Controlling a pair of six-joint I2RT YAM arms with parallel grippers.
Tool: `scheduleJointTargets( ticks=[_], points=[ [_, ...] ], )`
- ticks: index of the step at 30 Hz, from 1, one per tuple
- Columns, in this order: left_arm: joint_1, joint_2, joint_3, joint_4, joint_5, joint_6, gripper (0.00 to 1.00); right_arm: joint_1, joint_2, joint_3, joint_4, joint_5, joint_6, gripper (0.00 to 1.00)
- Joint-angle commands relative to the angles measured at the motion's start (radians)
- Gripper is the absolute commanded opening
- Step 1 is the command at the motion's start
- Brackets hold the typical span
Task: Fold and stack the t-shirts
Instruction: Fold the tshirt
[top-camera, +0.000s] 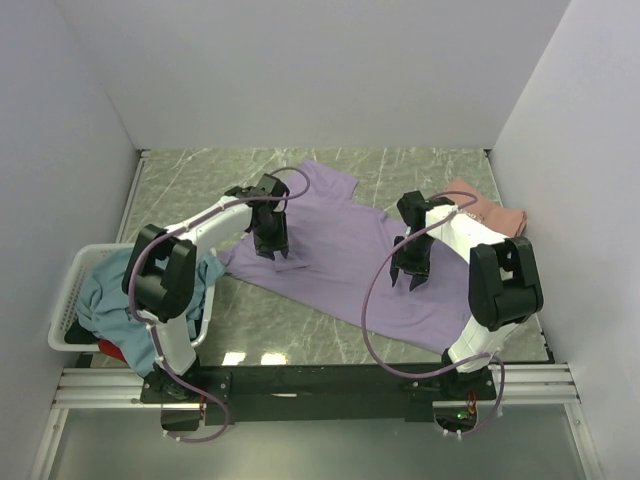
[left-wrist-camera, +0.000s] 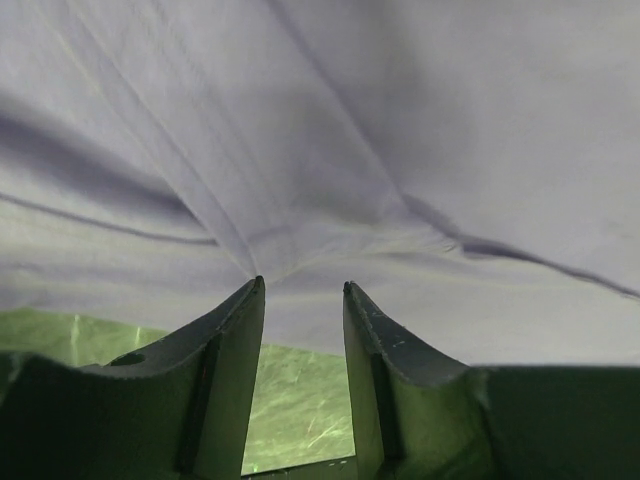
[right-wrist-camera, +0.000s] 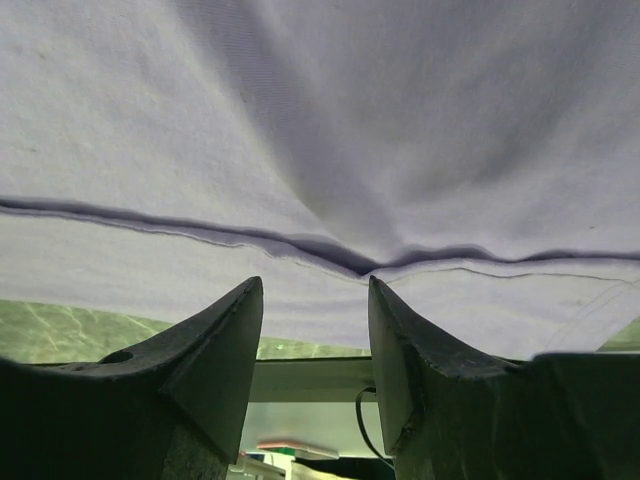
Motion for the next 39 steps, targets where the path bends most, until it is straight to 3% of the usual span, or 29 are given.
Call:
scheduleJointTargets(
  ticks=[1,9,23,25,29,34,37,39],
  points=[
    [-0.016,-0.002,-0.022,-0.032,-0.054,-0.028,0.43,0.005,-0.031,-0.03,0.005,-0.009,0.007,0.54],
    [-0.021,0.035,-0.03,-0.056,-0.104,-0.042,0.44,0.002,-0.036,-0.043,0.011,-0.006,0.001,0.54],
    [-0.021,0.075,-0.045,0.043,-0.028,-0.033,0.44,0.001,-0.046,-0.047,0.019,-0.011,0.009,0.54],
    [-0.021,0.077,-0.039,0.056,-0.014,-0.039,0.4,0.002,-0.05,-0.049,0.014,-0.008,0.01,0.54],
    [-0.021,0.093,-0.012,0.048,-0.009,-0.037,0.23,0.002,-0.053,-0.049,0.011,-0.005,0.01,0.54],
    [-0.021,0.089,0.024,0.011,-0.037,-0.026,0.14,0.001,-0.053,-0.046,0.011,-0.001,0.01,0.54],
    [-0.021,0.09,0.051,-0.006,-0.041,-0.017,0.17,0.002,-0.05,-0.047,0.011,-0.005,0.012,0.54],
    [-0.021,0.103,0.064,-0.013,-0.038,-0.014,0.25,0.001,-0.048,-0.046,0.011,-0.006,0.01,0.54]
  ],
)
